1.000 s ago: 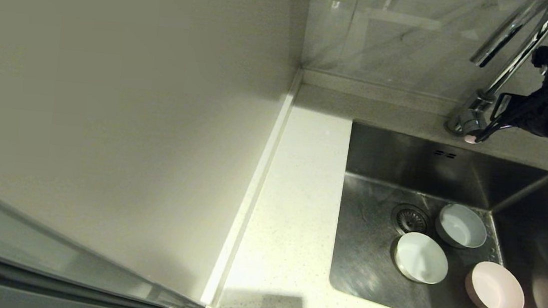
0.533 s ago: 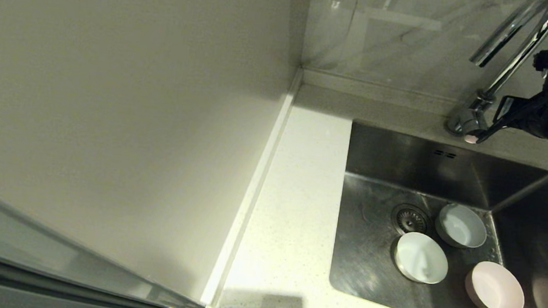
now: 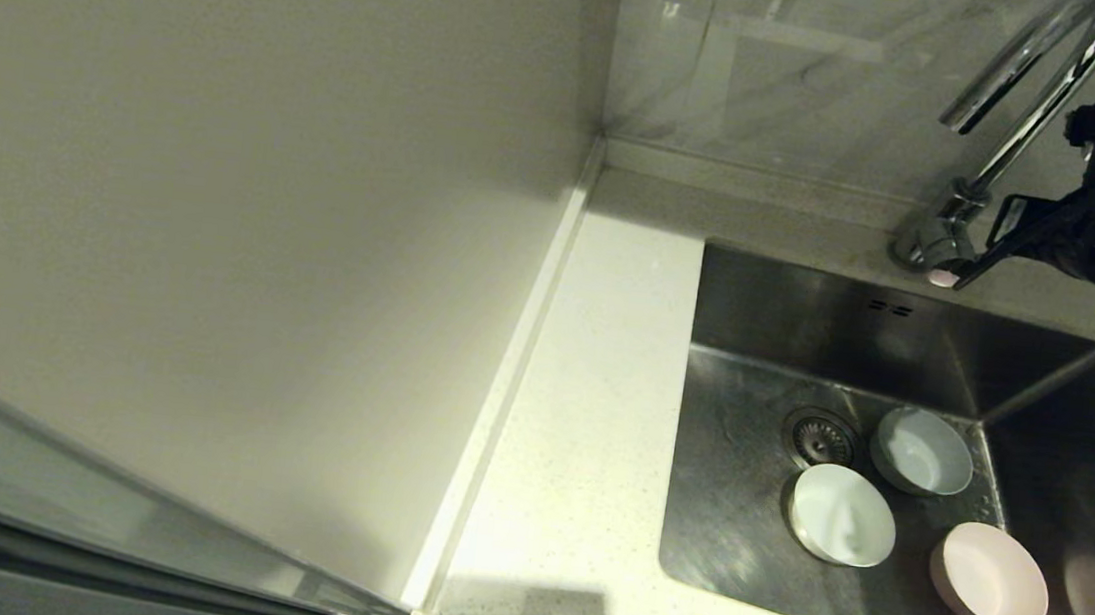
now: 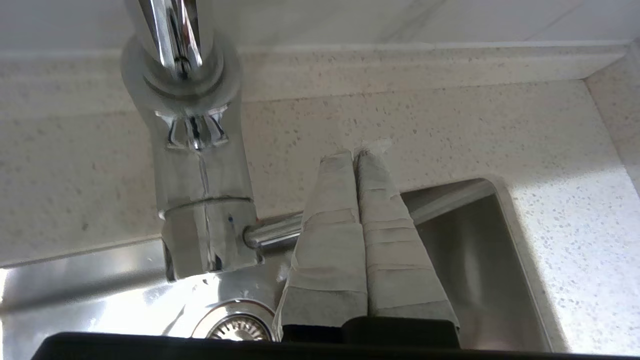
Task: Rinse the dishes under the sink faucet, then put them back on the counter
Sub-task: Turn on the faucet
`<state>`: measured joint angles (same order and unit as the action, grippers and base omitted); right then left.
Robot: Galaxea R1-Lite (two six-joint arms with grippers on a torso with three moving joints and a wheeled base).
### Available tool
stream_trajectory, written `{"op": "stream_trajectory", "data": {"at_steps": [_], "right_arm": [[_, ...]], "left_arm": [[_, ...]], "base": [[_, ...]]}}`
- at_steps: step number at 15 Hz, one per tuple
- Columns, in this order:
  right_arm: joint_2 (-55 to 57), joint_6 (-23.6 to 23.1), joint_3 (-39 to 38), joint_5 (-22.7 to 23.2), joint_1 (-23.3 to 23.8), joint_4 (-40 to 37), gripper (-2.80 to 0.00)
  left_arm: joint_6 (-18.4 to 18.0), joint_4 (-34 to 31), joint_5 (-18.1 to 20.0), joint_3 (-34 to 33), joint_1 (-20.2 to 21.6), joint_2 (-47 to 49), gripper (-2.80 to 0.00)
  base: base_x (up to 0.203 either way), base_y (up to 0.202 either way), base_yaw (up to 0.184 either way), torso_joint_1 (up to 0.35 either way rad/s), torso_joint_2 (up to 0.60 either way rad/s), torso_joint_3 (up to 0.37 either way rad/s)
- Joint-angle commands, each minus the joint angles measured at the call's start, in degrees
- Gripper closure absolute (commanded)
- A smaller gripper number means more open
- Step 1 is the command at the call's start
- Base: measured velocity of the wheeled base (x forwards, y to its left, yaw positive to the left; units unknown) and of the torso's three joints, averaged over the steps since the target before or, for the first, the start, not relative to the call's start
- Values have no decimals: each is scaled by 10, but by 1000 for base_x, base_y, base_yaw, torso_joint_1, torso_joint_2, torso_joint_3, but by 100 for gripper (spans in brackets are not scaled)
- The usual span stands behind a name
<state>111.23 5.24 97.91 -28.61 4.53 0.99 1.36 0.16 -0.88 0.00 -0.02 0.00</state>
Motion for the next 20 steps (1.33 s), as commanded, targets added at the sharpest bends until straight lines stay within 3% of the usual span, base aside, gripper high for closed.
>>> {"op": "stream_trajectory", "data": {"at_steps": [1,6,12,15,20], "right_arm": [[-11,-4,-14,-3,2,-8,0],[-42,-12,-35,-4,8,-81,0],[-73,-4,-27,-14,22,-78,0],[-142,3,-46,-13,55,-80,0],[-346,-17,-190,15,153,-44,0]], "left_arm": [[0,0,0,0,-1,-2,0],[0,0,0,0,0,-2,0],[0,0,0,0,0,-2,0],[0,0,0,0,0,-2,0],[0,0,0,0,0,-2,0]], "base": [[0,0,0,0,0,0],[0,0,0,0,0,0],[0,0,0,0,0,0],[0,0,0,0,0,0],[0,0,0,0,0,0]]}}
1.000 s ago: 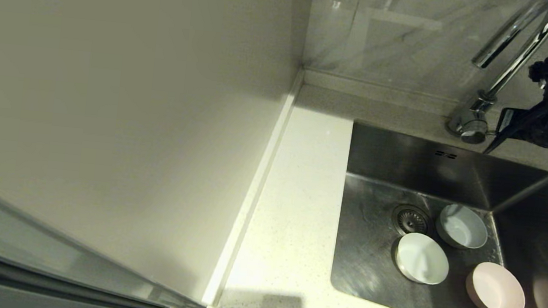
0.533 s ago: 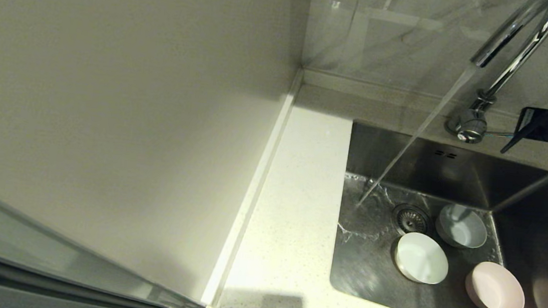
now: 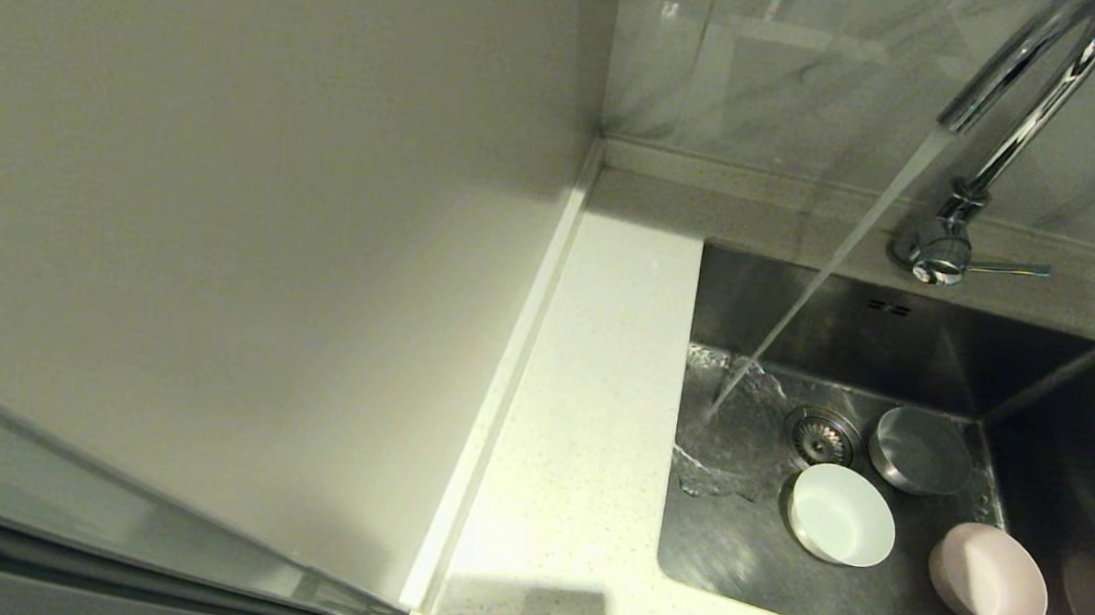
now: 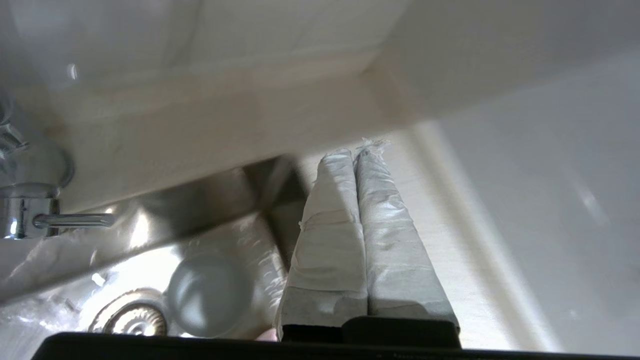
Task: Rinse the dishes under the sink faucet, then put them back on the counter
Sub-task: Wait for the water to rinse the bowl
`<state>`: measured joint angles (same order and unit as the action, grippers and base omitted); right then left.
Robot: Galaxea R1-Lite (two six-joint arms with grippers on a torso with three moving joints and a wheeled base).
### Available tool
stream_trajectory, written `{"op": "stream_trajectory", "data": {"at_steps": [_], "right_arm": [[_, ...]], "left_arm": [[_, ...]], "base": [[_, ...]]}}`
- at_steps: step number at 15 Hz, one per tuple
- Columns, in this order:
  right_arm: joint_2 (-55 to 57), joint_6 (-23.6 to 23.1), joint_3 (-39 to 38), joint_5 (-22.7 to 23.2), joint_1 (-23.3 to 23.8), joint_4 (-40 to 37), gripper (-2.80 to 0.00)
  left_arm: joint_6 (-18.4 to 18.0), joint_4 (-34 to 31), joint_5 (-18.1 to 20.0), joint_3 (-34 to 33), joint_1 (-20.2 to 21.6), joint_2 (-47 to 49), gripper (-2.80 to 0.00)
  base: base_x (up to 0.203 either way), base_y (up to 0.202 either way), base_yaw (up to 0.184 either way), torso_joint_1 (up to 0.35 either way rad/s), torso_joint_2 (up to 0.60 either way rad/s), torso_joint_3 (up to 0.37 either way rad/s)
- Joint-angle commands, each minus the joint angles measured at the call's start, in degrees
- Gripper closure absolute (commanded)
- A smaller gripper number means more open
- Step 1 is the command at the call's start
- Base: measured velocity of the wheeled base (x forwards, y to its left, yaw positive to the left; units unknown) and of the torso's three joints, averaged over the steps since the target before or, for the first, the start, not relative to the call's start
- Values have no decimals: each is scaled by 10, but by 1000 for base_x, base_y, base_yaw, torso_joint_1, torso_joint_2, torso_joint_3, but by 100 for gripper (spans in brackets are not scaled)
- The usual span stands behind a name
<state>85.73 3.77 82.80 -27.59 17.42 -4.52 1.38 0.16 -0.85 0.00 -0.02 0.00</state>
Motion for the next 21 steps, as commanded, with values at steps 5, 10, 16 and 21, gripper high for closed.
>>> {"op": "stream_trajectory", "data": {"at_steps": [5,10,16,21], "right_arm": [[-351,-40,-284,85,31,55,0],[-604,-126,-500,106,-99,57,0],[-764,-146,-552,104,-167,37,0],[-816,-145,-547,147,-173,7,0]], "left_arm": [[0,0,0,0,-1,-3,0],[0,0,0,0,0,-2,0],[0,0,0,0,0,-2,0],[0,0,0,0,0,-2,0]], "base": [[0,0,0,0,0,0],[0,0,0,0,0,0],[0,0,0,0,0,0],[0,0,0,0,0,0]]}}
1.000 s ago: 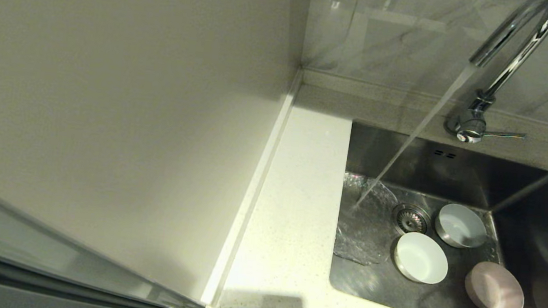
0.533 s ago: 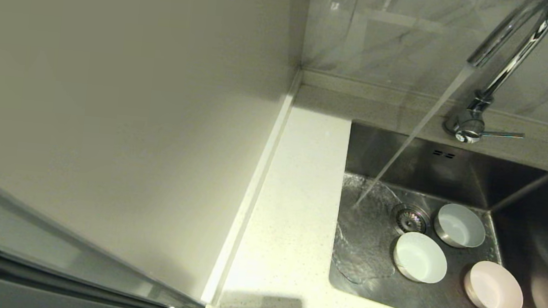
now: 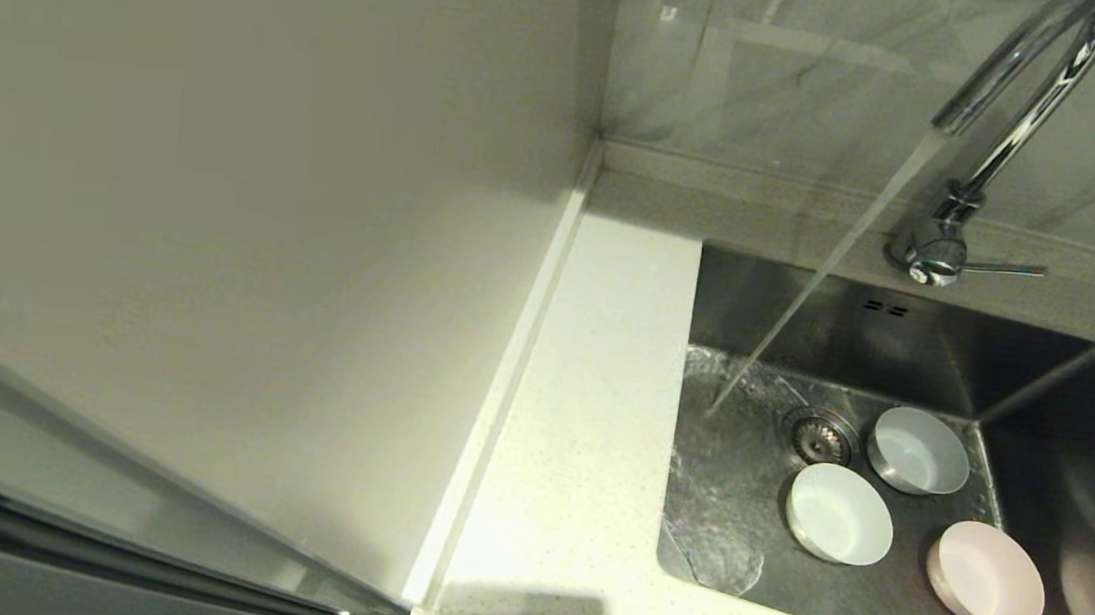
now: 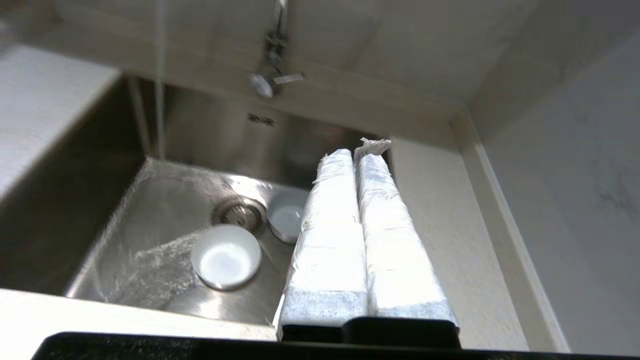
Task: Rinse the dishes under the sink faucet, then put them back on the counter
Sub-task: Wait for the water to rinse the bowl
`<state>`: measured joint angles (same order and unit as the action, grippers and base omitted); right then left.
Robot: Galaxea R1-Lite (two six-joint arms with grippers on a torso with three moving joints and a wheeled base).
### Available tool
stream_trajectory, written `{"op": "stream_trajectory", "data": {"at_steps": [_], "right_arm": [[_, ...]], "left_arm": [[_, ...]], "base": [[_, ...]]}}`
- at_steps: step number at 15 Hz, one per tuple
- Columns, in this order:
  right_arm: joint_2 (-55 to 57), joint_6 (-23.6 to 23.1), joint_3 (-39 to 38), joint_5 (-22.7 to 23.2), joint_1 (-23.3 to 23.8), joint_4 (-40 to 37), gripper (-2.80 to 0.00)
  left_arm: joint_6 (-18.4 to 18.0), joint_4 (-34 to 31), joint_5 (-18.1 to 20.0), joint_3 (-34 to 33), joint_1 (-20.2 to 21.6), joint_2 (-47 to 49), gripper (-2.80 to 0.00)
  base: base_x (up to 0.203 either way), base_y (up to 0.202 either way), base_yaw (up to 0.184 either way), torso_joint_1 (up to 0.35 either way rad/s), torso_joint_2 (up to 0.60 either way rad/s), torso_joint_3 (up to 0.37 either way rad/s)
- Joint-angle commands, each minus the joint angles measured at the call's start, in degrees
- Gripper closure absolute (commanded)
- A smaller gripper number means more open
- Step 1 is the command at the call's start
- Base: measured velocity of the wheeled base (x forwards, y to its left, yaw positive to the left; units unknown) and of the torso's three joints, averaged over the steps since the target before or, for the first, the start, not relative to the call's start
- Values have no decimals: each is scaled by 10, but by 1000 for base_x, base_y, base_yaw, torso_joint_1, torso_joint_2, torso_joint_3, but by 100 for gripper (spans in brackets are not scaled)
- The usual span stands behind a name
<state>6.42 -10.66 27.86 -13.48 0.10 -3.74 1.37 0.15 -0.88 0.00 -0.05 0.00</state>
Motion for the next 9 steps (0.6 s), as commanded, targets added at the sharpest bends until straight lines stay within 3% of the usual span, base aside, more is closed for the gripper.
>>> {"op": "stream_trajectory", "data": {"at_steps": [1,9], "right_arm": [[-39,-1,0,13,0,-2,0],[-64,22,-55,16,0,-10,0]], "left_arm": [[0,0,0,0,0,-2,0],[0,0,0,0,0,-2,0]], "base": [[0,0,0,0,0,0],[0,0,0,0,0,0]]}}
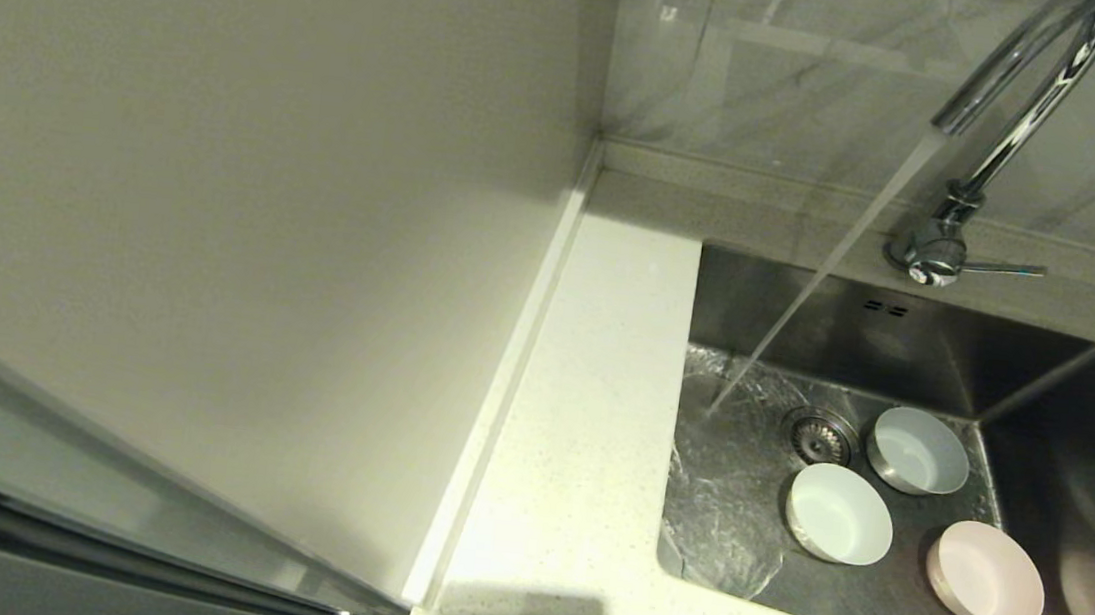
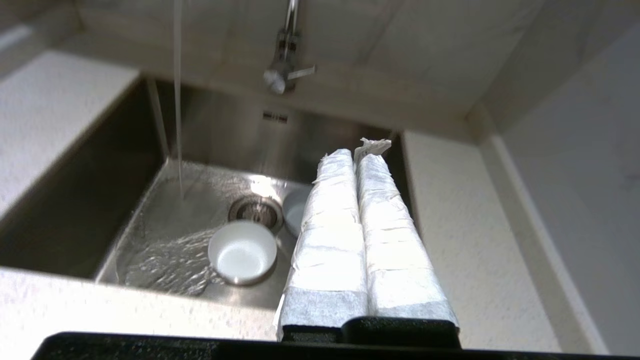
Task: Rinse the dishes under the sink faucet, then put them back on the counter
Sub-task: Wait for the water to rinse the bowl
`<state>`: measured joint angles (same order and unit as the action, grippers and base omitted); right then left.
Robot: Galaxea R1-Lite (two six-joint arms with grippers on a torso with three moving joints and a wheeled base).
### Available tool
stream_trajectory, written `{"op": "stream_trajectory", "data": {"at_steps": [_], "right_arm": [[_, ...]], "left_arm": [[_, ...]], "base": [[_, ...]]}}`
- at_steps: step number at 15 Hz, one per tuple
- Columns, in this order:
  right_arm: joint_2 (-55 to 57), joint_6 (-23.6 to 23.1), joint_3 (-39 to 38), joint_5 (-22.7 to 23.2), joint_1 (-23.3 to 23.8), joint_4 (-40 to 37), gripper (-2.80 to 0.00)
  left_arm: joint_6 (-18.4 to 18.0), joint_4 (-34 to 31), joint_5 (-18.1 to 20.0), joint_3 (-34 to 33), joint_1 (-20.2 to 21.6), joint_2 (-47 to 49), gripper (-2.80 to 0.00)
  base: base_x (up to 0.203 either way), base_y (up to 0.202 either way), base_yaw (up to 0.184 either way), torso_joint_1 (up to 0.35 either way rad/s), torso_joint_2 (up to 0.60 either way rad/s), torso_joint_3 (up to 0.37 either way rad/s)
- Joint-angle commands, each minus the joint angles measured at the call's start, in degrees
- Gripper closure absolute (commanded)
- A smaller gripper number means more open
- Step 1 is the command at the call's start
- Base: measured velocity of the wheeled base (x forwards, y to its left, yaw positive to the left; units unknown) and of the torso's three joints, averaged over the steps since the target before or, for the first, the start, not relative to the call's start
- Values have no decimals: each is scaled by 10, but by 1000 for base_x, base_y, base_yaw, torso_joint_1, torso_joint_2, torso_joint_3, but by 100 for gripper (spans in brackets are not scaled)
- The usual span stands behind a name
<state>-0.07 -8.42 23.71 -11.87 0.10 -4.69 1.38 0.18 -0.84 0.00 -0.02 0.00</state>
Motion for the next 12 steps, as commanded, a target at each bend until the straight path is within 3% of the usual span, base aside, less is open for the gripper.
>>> {"op": "stream_trajectory", "data": {"at_steps": [1,4,6,7,10,12], "right_arm": [[1,0,-35,0,0,2,0],[1,2,-145,11,0,44,0],[1,-2,-222,45,0,95,0],[1,4,-237,75,0,114,0],[1,10,-237,127,0,77,0],[1,10,-238,130,0,73,0]], "left_arm": [[0,0,0,0,0,-2,0],[0,0,0,0,0,-2,0],[0,0,0,0,0,-2,0],[0,0,0,0,0,-2,0],[0,0,0,0,0,-2,0],[0,0,0,0,0,-2,0]], "base": [[0,0,0,0,0,0],[0,0,0,0,0,0],[0,0,0,0,0,0],[0,0,0,0,0,0],[0,0,0,0,0,0],[0,0,0,0,0,0]]}}
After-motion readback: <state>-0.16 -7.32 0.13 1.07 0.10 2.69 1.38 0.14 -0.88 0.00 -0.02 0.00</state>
